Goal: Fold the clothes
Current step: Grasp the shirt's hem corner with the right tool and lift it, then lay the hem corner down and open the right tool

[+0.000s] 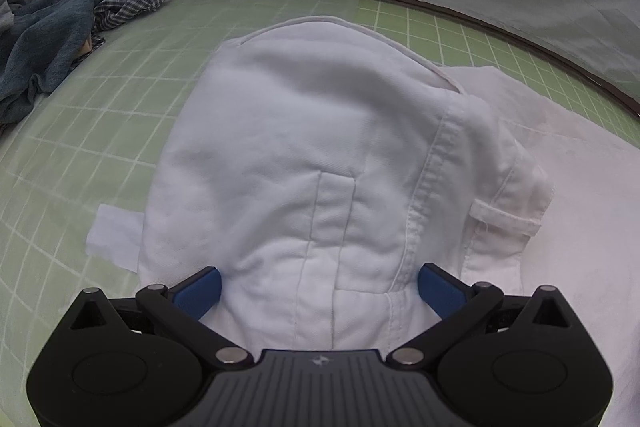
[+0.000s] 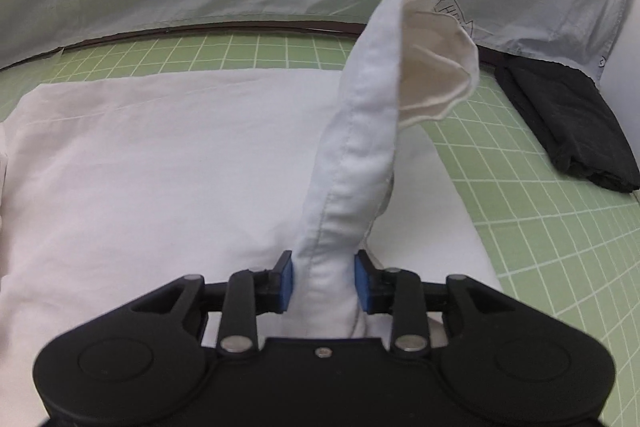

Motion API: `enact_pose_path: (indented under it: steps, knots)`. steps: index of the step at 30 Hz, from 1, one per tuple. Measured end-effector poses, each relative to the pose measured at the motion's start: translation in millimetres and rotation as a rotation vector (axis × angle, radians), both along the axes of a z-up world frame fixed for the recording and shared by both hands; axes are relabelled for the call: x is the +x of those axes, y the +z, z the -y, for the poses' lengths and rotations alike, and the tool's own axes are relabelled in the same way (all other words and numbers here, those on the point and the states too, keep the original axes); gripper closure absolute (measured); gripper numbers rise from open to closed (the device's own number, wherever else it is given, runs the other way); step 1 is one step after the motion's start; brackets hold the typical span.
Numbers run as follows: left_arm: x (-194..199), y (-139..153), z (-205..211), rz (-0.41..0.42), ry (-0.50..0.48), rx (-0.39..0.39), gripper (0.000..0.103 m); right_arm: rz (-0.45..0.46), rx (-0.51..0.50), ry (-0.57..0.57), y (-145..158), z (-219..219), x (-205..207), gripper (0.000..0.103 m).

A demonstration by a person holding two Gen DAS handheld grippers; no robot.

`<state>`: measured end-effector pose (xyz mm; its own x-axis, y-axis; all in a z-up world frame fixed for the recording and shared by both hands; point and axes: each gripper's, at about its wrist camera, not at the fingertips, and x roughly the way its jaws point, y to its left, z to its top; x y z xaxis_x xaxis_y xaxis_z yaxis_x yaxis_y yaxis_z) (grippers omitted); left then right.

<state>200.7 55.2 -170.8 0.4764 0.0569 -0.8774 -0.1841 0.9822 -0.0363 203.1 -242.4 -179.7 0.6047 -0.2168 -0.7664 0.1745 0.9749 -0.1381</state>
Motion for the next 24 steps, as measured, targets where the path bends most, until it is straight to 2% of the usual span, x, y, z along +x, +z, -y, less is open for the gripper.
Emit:
enact_pose_path:
  steps: [4, 7, 9, 13, 14, 15, 18, 24]
  knots:
    - [-0.9, -0.7, 1.5, 0.007, 0.002, 0.005, 0.000, 0.004, 0.041, 0.032, 13.1, 2.5, -4.5, 0.063]
    - [-2.1, -0.7, 3.5, 0.014, 0.006, 0.009, 0.000, 0.053, 0.069, 0.061, 30.9, 5.9, -13.6, 0.058]
    - [-2.0, -0.8, 4.6, 0.017, 0.011, 0.011, 0.000, 0.098, 0.099, 0.068, 44.8, 10.9, -20.4, 0.050]
    - [-2.8, -1.0, 6.5, 0.023, 0.020, 0.014, 0.000, 0.224, 0.182, 0.025, 73.6, 33.0, -25.1, 0.049]
    - [-3.1, -1.0, 7.1, 0.026, 0.022, 0.016, 0.000, 0.256, 0.202, 0.008, 78.3, 41.7, -25.5, 0.050]
    - [-3.3, -1.1, 7.7, 0.028, 0.025, 0.018, 0.000, 0.269, 0.206, -0.009, 79.6, 49.3, -24.1, 0.056]
    - [-4.1, -2.3, 9.8, 0.033, 0.034, 0.025, 0.000, 0.249, 0.177, -0.061, 74.2, 70.0, -11.1, 0.064]
    - [-5.7, -3.3, 11.3, 0.041, 0.041, 0.030, 0.000, 0.114, 0.107, -0.083, 28.9, 106.7, 9.0, 0.064]
